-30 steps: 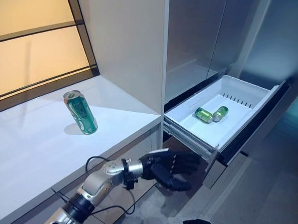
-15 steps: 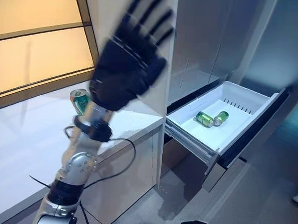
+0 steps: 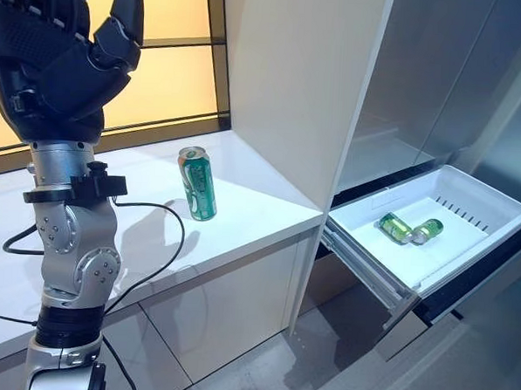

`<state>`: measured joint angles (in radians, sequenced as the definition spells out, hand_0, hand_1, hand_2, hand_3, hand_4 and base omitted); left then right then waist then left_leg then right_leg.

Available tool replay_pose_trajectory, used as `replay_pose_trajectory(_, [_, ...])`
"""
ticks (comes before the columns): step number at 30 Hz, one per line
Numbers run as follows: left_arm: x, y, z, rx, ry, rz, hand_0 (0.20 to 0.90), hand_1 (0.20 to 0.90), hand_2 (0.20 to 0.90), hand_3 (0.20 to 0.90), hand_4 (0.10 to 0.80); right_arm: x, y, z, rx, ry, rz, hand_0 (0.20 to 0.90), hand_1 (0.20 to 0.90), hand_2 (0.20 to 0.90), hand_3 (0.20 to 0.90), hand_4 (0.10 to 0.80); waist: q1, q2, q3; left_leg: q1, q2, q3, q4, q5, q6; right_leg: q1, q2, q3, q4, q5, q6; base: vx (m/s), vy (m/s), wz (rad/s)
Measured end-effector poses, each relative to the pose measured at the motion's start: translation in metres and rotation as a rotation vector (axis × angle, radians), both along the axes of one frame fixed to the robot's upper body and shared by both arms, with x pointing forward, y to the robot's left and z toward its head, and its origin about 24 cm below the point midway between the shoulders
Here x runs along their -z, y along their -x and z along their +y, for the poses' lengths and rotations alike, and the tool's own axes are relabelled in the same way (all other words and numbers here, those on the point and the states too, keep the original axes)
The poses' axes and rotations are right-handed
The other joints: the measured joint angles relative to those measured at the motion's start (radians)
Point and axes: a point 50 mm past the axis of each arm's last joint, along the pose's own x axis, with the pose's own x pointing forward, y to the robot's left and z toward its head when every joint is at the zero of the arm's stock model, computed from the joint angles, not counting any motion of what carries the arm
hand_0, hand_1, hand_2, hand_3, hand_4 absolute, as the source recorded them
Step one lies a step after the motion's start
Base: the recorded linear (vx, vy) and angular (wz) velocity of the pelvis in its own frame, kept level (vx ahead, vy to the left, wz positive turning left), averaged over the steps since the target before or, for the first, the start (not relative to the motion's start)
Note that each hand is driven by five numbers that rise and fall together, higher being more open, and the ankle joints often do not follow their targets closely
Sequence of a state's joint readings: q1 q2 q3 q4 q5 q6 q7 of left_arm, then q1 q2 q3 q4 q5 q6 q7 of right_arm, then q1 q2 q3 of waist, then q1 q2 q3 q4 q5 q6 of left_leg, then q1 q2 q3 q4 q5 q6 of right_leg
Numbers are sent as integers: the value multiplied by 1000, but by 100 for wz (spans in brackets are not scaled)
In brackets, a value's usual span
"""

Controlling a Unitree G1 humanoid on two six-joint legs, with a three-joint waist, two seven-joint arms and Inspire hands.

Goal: Put drinks into fridge and close the fridge

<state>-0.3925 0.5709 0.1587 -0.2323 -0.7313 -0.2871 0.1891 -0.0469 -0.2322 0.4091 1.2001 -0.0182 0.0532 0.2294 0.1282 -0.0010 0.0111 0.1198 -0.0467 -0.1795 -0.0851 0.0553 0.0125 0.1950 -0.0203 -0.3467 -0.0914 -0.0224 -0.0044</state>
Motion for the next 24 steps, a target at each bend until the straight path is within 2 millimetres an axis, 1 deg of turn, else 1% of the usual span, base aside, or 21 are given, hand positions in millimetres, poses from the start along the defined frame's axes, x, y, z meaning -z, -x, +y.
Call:
replay_pose_trajectory(2, [10, -9, 8, -14, 6, 73, 900, 900, 900, 900, 800, 0, 0, 0, -3, 1, 1, 900, 900, 900, 900, 800, 7, 2, 1, 0, -1, -6, 0, 0, 0, 2, 0, -5, 0, -1, 1, 4, 30, 8])
replay_pose_trajectory(6, [36, -25, 26, -1, 61, 246, 900, 900, 900, 900, 800, -1, -1, -1, -7, 4, -2, 900, 900, 900, 900, 800, 9, 11, 7, 0, -1, -10, -2, 1, -1, 3, -1, -8, 0, -2, 0, 3, 23, 2])
replay_pose_trajectory(11, [73, -34, 41, 0, 64, 435, 900, 900, 900, 900, 800, -1, -3, -2, -9, 5, -5, 900, 900, 900, 900, 800, 5, 16, 13, 0, -2, -10, -1, 2, 0, 3, -1, -8, 0, -3, 1, 0, 6, 0])
replay_pose_trajectory(14, [88, -37, 46, 7, 63, 512, 900, 900, 900, 900, 800, -1, -3, -2, -9, 4, -4, 900, 900, 900, 900, 800, 6, 16, 14, 0, -2, -10, -1, 2, 0, 2, -2, -8, 0, -3, 1, 0, 0, 0])
replay_pose_trajectory(17, [99, -38, 49, 40, 38, 559, 900, 900, 900, 900, 800, -1, -3, -2, -7, 4, -5, 900, 900, 900, 900, 800, 4, 15, 15, 0, -2, -9, -2, 2, 0, 2, -2, -7, 0, -4, 1, 0, 0, 0])
replay_pose_trajectory(21, [105, -39, 48, 88, 10, 596, 900, 900, 900, 900, 800, -1, -4, -2, -14, 6, -6, 900, 900, 900, 900, 800, 2, 14, 16, 1, -2, -8, -4, 2, 0, 2, -2, -6, 0, -3, 1, 0, 0, 0])
replay_pose_trajectory(24, [109, -41, 43, 132, -27, 617, 900, 900, 900, 900, 800, -1, -4, -2, -14, 5, -6, 900, 900, 900, 900, 800, 1, 14, 16, 1, -2, -7, -4, 2, 0, 2, -2, -5, 0, -3, 1, 0, 0, 0])
